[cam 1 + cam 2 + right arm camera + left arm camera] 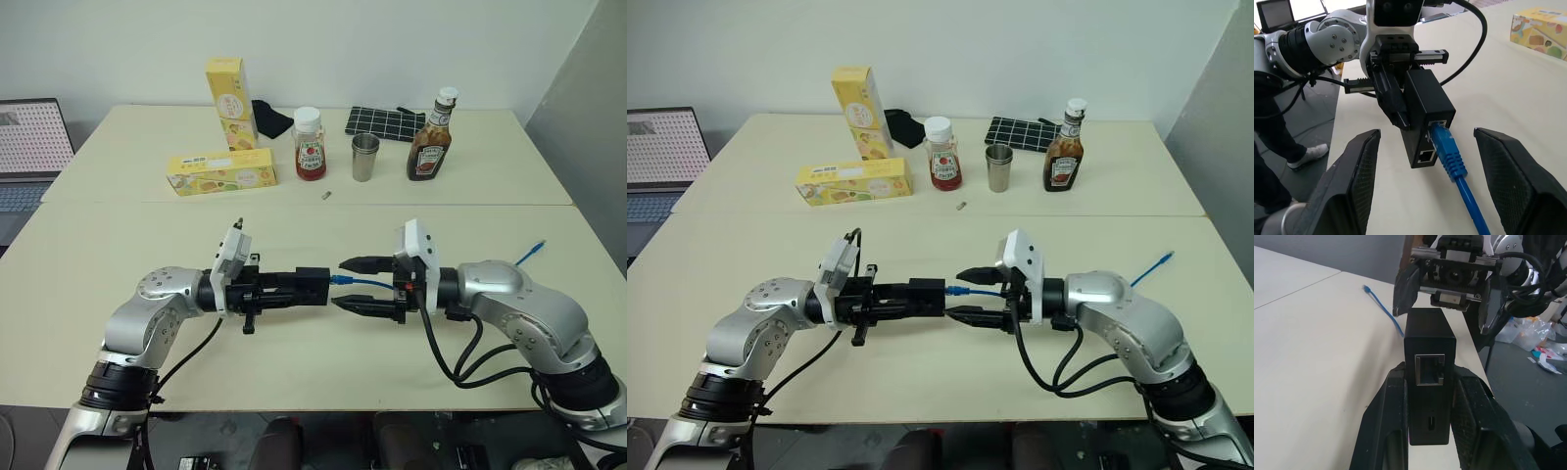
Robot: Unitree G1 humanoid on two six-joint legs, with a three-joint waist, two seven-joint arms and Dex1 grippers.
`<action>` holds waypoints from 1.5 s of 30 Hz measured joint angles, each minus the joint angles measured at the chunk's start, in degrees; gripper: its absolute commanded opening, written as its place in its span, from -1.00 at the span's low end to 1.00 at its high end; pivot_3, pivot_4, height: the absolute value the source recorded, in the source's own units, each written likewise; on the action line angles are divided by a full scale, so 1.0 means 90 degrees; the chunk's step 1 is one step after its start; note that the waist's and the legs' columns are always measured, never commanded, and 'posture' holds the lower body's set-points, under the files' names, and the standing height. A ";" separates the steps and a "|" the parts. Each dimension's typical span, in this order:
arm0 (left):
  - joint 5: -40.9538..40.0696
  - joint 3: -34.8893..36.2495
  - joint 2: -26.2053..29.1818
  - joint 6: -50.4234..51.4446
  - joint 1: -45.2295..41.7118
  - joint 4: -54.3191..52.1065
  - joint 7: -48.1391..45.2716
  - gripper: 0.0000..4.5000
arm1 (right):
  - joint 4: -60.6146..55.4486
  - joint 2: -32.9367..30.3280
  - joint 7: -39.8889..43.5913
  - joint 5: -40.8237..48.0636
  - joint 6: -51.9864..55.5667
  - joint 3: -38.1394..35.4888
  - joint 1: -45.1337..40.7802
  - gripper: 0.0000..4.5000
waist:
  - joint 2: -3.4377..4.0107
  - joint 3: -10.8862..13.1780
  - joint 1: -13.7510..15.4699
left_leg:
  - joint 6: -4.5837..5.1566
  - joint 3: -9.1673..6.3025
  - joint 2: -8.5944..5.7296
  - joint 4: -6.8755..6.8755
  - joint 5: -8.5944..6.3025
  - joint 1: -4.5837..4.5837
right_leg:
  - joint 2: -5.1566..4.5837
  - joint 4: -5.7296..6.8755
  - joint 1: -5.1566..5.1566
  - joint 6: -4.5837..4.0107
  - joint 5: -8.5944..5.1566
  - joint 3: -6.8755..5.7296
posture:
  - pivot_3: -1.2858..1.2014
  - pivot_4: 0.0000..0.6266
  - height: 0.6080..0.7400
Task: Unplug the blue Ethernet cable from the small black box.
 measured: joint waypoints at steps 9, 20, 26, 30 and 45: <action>-0.0008 0.0013 -0.0003 0.0048 0.0098 -0.0038 0.0046 -0.65 | 0.0314 0.0092 0.0138 -0.0010 0.0335 -0.0003 -0.0122 0.43 | 0.0000 0.0000 -0.0001 | 0.0000 0.0000 0.0000 0.0000 0.0000 -0.0001 | 0.0000 -0.0002 0.0000 0.0001 0.0000 -0.0001 | 0.03 -0.52 1.00; -0.0015 0.0030 -0.0007 0.0136 0.0139 -0.0147 0.0136 -0.65 | 0.0545 0.0104 0.0492 -0.0106 0.0322 0.0004 -0.0334 -0.80 | 0.0000 0.0000 -0.0001 | 0.0000 -0.0001 -0.0001 0.0000 0.0000 -0.0001 | 0.0002 -0.0002 0.0000 0.0001 0.0000 -0.0003 | 0.03 -0.52 1.00; -0.0013 0.0033 -0.0003 0.0122 0.0196 -0.0176 0.0077 -0.65 | 0.0552 0.0062 0.0769 -0.0226 0.0312 0.0026 -0.0359 -0.97 | 0.0000 0.0000 0.0000 | 0.0000 0.0000 0.0000 -0.0001 0.0000 -0.0001 | 0.0002 -0.0002 -0.0001 0.0001 0.0000 -0.0003 | 0.03 -0.52 1.00; -0.0013 0.0029 -0.0003 0.0119 0.0244 -0.0197 -0.0008 -0.65 | 0.0561 0.0032 0.0910 -0.0285 0.0312 0.0066 -0.0395 -0.97 | 0.0000 0.0000 0.0000 | 0.0000 -0.0001 0.0000 -0.0001 0.0000 -0.0002 | 0.0002 -0.0002 -0.0001 0.0001 0.0000 -0.0003 | 0.03 -0.52 1.00; -0.0046 0.0948 0.0261 -0.0085 0.1497 -0.0336 0.0423 -0.65 | 0.1471 -0.0319 0.1429 -0.0521 0.0250 -0.0092 -0.0343 -0.97 | 0.0000 0.0000 -0.0005 | 0.0001 -0.0001 0.0004 -0.0001 -0.0001 0.0001 | -0.0004 -0.0008 0.0000 0.0001 0.0000 0.0000 | 0.03 -0.52 1.00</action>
